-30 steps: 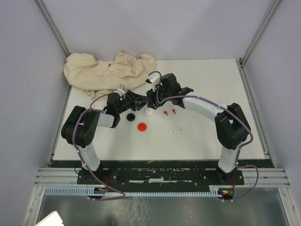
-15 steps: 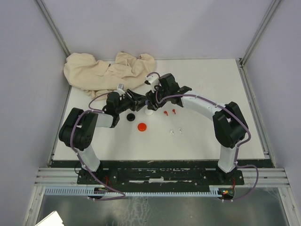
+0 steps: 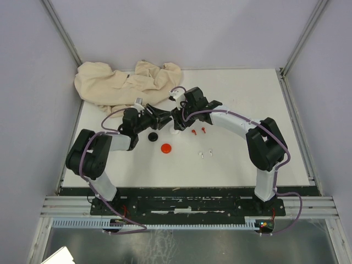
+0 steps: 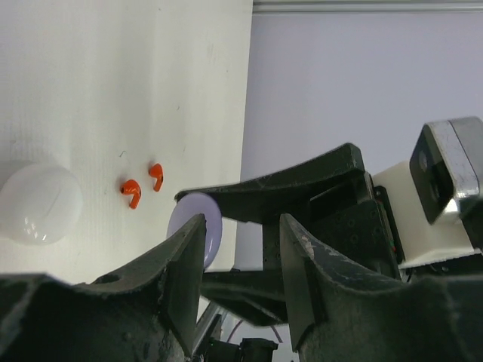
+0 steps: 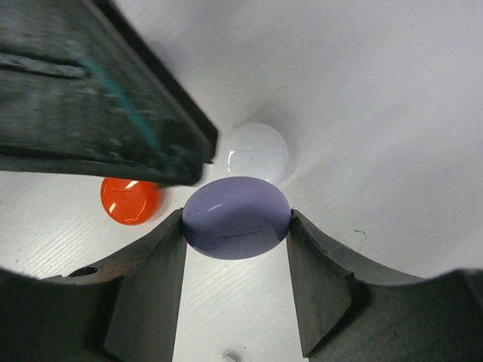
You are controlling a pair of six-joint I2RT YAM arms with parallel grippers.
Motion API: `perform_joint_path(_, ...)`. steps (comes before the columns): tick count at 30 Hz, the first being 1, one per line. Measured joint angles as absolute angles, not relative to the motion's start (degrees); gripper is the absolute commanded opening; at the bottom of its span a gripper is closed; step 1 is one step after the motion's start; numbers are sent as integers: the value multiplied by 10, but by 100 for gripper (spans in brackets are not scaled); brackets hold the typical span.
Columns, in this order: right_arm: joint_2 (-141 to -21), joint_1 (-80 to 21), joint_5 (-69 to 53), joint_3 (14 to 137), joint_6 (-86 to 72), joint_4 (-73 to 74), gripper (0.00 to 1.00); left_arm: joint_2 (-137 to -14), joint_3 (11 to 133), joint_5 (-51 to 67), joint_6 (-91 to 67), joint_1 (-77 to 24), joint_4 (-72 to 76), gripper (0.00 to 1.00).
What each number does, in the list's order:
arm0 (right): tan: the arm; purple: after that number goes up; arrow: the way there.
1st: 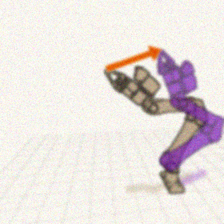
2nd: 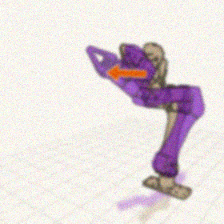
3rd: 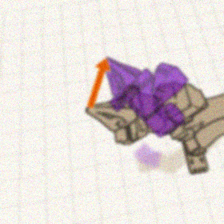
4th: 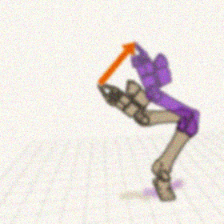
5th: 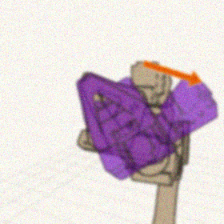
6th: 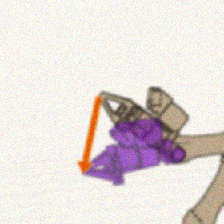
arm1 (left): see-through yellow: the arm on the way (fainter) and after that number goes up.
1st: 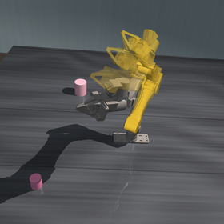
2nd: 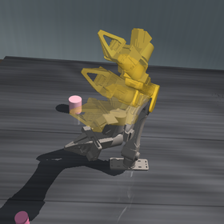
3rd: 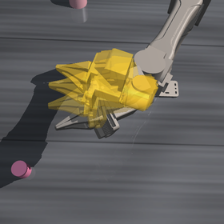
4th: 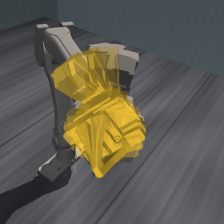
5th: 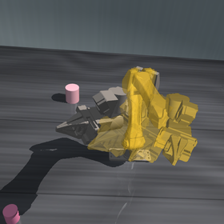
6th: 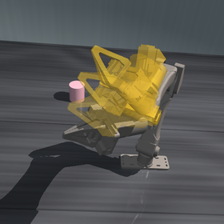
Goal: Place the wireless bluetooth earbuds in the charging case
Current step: Close the charging case, then place the charging case at the center of the board.
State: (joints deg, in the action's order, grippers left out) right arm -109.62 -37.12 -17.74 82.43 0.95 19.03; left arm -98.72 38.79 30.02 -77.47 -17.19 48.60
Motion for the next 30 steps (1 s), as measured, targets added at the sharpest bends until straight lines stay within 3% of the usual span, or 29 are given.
perform_joint_path(15,-1235,-377,-99,1001,-12,260,32,-692,265,118,-757,-90,359,54)
perform_joint_path(30,-1358,-410,-83,1138,-17,288,32,-673,249,122,-740,-79,310,54)
